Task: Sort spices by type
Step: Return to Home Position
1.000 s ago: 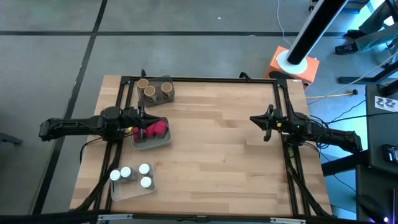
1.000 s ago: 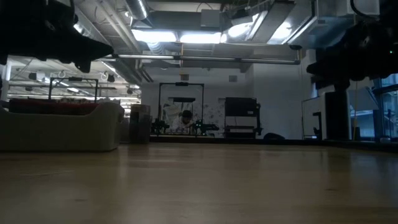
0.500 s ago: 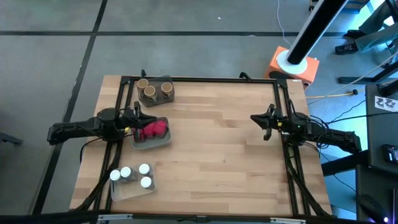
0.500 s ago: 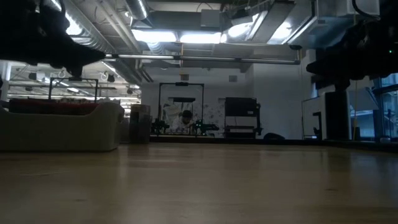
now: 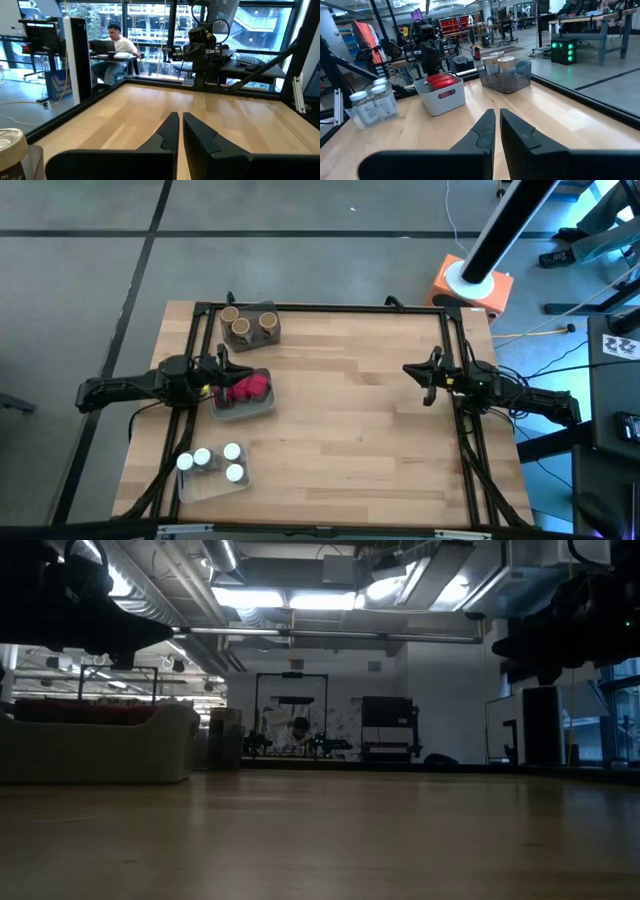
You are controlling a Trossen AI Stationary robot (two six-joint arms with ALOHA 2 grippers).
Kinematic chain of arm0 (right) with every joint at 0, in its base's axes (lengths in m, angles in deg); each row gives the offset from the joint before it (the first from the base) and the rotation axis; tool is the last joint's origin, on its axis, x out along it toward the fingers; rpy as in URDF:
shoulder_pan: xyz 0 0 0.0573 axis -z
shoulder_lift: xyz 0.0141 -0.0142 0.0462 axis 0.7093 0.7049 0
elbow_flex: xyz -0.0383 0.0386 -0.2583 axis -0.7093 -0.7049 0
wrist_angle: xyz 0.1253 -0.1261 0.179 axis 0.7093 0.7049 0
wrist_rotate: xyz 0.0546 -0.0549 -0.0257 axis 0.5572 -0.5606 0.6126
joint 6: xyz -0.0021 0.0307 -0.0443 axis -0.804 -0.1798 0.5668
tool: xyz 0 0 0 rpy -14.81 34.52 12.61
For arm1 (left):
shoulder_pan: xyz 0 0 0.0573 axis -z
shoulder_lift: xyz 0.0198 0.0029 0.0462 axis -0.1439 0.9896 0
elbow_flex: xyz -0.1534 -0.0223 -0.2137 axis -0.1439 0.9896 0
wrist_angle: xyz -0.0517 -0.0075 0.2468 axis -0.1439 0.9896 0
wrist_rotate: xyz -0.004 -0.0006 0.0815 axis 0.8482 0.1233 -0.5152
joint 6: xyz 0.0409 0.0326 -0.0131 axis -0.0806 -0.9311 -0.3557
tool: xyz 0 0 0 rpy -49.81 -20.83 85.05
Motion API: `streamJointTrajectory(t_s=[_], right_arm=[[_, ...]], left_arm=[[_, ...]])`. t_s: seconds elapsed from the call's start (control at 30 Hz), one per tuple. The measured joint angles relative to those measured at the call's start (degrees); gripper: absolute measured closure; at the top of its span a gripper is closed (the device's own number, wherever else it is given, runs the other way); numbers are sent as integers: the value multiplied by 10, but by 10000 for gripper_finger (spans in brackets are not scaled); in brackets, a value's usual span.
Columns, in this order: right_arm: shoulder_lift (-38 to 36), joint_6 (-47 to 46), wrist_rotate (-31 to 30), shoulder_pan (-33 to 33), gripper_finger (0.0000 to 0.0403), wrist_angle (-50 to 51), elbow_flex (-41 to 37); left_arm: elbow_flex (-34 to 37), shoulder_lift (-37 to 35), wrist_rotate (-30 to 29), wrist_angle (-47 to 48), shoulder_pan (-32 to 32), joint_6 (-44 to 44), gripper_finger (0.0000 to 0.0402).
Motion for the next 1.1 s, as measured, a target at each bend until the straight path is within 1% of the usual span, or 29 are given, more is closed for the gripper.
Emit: streamJointTrajectory(t_s=[0.13, 0.3, 1.1], right_arm=[[0, 2, 12, 0, 375, -40, -17], [2, 15, 24, 0, 375, -39, -17], [2, 15, 24, 0, 375, -53, -18]], left_arm=[[0, 3, 0, 0, 0, -10, 391], [0, 3, 0, 0, 0, -11, 391], [0, 3, 0, 0, 0, -9, 391]])
